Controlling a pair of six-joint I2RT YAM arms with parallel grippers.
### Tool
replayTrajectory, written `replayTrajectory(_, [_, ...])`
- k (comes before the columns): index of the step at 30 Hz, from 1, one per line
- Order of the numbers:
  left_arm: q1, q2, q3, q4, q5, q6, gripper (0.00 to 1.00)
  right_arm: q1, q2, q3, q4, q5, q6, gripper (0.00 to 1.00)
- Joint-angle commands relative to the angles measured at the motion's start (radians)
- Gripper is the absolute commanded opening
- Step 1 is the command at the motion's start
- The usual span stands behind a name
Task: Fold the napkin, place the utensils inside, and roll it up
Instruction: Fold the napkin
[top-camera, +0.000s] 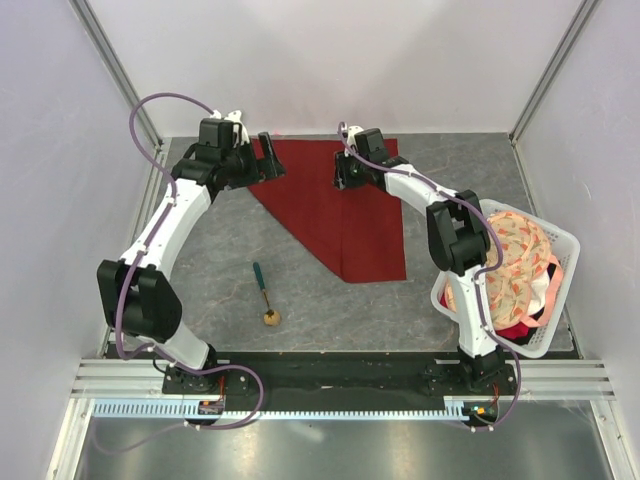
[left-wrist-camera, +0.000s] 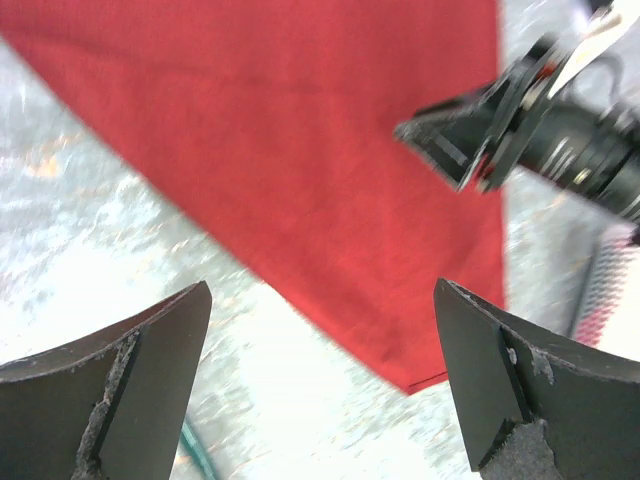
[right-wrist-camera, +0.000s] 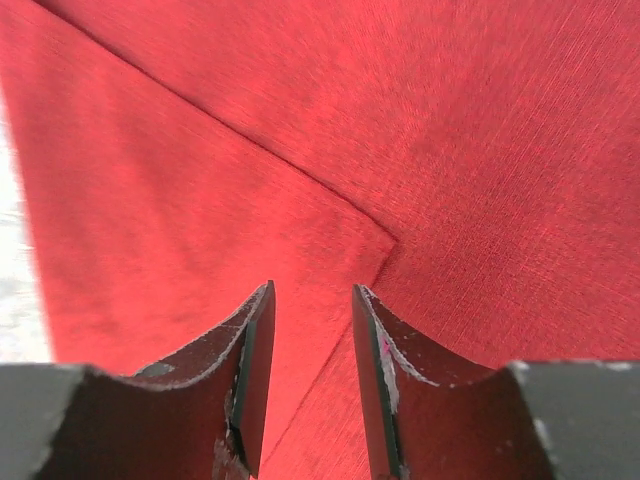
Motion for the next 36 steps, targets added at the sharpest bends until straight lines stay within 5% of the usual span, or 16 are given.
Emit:
replayTrajectory(1, [0.024, -0.029, -0.042, -0.013, -0.004, 0.085, 1.0, 0.001, 0.049, 0.083, 0.0, 0.017, -0.048, 0.44])
replayTrajectory(36, [0.1, -0.072, -0.13, 0.0, 0.056, 0.122, 1.0, 0.054, 0.189, 0.186, -0.069, 0.172, -0.147, 0.32])
